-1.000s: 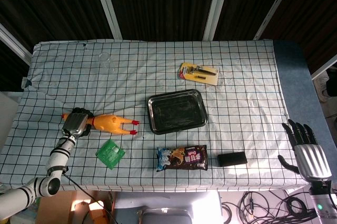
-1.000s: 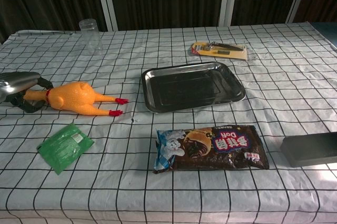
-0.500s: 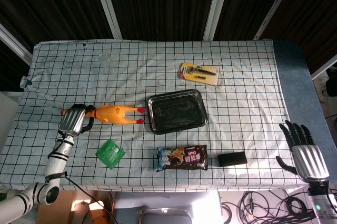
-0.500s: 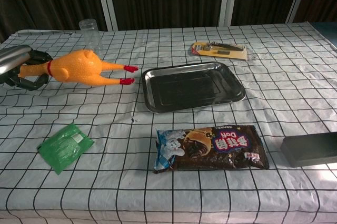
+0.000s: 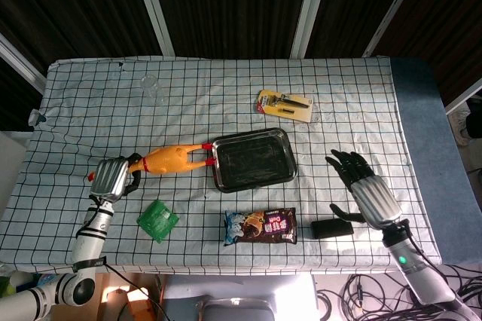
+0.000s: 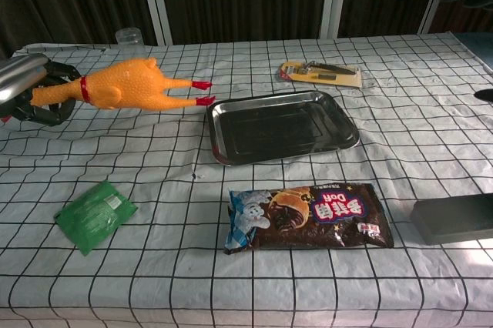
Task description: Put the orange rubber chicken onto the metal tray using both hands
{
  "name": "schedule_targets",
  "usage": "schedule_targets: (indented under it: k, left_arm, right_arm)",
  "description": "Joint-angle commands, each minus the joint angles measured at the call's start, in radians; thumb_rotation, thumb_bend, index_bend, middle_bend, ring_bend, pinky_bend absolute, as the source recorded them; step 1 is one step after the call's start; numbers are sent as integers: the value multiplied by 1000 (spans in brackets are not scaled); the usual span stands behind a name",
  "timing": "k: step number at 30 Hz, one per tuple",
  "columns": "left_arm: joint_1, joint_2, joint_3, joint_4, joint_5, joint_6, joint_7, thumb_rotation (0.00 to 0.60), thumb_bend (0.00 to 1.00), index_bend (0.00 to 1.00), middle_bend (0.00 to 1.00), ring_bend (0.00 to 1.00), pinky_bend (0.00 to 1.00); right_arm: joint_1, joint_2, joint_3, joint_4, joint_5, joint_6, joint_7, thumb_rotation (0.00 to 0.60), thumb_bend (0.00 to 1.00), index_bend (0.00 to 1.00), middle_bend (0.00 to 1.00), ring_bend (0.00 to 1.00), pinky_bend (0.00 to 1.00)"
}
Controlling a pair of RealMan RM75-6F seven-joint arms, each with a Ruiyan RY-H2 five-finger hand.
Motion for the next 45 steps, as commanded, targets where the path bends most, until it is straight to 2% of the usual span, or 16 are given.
schedule_targets:
  k: [1,9,17,18,23,26,31,40,42,45]
  left_arm:
    - [1,3,3,-34,16,17,13,600,774,622,807,561,799]
    - [-7,2,21,-125,46,23,66,600,776,622,810,561,799]
    - [-19,-18,19,-133,55,28,98,600,775,622,810,561,799]
    - [-22,-20,21,-136,62,32,110,600,775,622,810,561,799]
    - [-21,-19,19,-139,59,37,119,600,777,622,812,562,798]
    - [-18,-17,20,-142,66,44,116,600,775,622,813,561,798]
    - [-9,-7,17,-154,73,63,108,600,775,621,822,561,799]
    - [-8,-7,21,-157,80,56,86,600,778,621,823,561,798]
    - [-8,-9,21,-155,80,54,85,600,778,621,822,561,798]
    - [-10,-13,21,-154,80,51,83,600,778,621,822,561,798]
  right_arm:
    - [173,-46,123,-109,240,-175,-213,600,191,0,0,0,0]
    - [386,-240,200,-72,563,-202,-501,600,191,0,0,0,0]
    - [507,-327,226,-26,743,-243,-550,600,191,0,0,0,0]
    - [554,-377,237,11,793,-277,-543,600,191,0,0,0,0]
    - [654,-478,223,110,892,-265,-591,600,191,0,0,0,0]
    - [693,-533,219,164,921,-257,-591,600,191,0,0,0,0]
    - [720,-602,217,235,901,-221,-562,600,191,23,0,0,0]
    - [719,-621,235,241,858,-203,-478,600,191,143,11,0,16]
    - [717,-618,240,235,856,-202,-462,600,191,171,31,0,37]
    - [716,-619,242,233,851,-194,-449,600,192,265,147,28,128]
